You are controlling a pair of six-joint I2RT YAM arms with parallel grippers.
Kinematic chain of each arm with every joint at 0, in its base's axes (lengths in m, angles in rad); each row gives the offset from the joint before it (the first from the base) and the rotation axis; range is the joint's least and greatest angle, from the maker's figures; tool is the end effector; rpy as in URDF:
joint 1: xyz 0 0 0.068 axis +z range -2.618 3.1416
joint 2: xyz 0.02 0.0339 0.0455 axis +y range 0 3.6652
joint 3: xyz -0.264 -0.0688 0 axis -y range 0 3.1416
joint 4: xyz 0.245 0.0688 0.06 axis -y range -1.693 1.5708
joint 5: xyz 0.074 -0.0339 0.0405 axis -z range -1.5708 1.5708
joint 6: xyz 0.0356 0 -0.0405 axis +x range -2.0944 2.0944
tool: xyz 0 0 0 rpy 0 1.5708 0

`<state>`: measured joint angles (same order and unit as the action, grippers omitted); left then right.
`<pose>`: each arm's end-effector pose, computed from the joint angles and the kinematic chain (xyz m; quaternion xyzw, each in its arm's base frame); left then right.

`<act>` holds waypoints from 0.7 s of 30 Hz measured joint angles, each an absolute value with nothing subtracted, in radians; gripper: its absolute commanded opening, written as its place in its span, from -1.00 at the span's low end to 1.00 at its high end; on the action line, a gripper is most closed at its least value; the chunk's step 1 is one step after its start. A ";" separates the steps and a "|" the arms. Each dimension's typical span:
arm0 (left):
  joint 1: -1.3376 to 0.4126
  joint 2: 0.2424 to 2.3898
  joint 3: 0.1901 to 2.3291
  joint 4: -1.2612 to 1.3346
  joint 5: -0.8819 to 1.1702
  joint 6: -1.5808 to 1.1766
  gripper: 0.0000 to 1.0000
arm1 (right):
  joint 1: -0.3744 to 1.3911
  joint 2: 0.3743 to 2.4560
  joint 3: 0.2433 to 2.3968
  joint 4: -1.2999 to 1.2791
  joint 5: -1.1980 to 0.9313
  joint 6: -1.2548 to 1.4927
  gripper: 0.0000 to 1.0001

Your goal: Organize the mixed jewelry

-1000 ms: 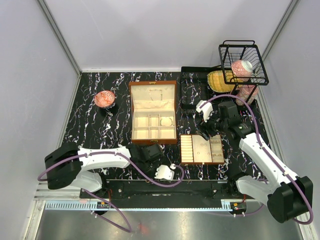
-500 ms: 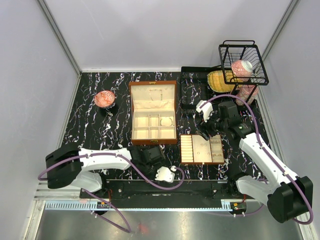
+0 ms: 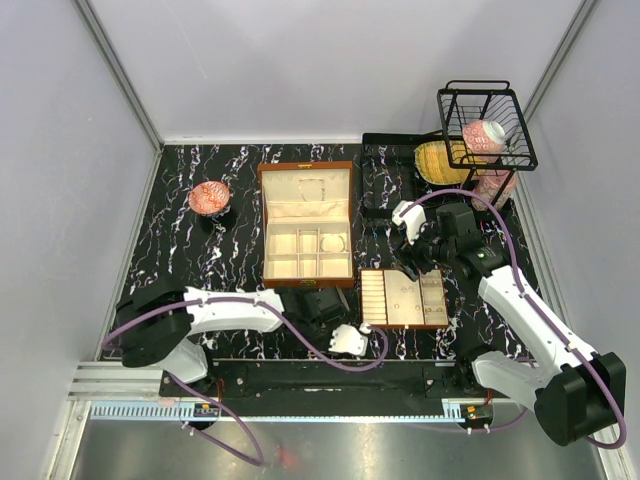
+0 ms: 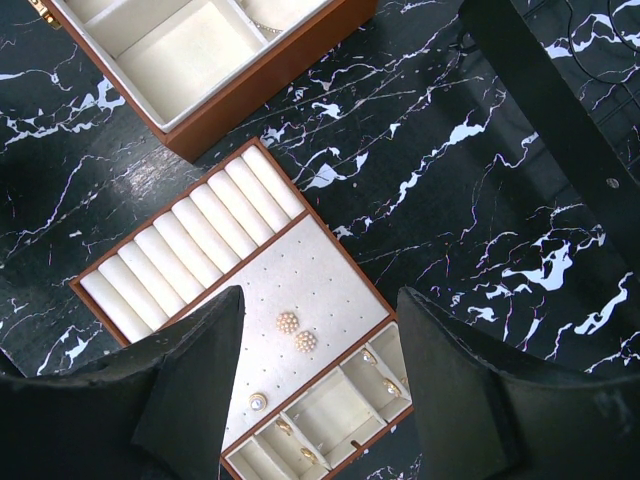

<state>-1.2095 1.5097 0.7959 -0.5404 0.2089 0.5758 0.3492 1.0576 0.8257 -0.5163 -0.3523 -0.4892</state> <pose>0.0858 -0.2479 0.1585 0.7751 0.6033 -0.1467 0.1169 0.2038 0.0873 0.2725 -0.4313 0.7958 0.1327 0.4039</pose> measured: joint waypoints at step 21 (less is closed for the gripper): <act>-1.108 1.724 1.006 -0.402 0.117 0.676 -0.39 | 0.338 1.065 0.826 -0.522 -0.271 -0.477 0.38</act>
